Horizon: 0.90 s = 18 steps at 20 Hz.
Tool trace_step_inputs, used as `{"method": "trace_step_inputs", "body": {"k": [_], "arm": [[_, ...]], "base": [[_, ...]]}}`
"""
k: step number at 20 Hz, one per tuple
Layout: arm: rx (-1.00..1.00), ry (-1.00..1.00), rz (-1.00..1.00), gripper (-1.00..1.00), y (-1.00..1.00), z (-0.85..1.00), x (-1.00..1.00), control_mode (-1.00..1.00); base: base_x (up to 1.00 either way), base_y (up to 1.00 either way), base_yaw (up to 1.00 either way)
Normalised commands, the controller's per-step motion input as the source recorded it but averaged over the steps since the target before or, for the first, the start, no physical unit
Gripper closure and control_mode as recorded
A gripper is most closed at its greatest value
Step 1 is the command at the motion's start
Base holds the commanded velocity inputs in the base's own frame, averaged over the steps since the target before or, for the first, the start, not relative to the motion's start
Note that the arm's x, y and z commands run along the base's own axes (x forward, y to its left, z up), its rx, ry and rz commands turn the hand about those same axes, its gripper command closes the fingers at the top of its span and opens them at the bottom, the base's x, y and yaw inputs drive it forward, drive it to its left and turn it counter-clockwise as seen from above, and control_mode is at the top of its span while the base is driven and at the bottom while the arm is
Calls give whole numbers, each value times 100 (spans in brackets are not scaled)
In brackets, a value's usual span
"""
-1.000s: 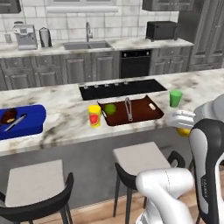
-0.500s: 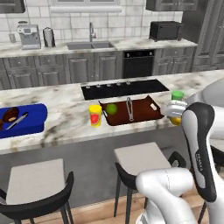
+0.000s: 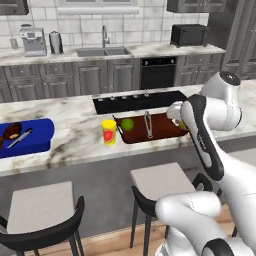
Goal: Gather the lemon and lime from the fridge and place them on a tray on the dining counter. Then gather the steak and chicken drumstick from the fridge and place them on the other tray.
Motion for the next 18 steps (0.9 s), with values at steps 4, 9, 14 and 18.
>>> {"method": "trace_step_inputs", "body": {"k": [4,9,14,18], "arm": [[-12,12,0,100,0,-47,84,-100],[-7,8,0,100,0,-35,75,-100],[-3,5,1,100,0,-33,61,-100],[-1,2,2,100,-2,-36,46,-100]], "base": [[0,0,0],[0,0,0],[0,0,0],[0,0,0]]}}
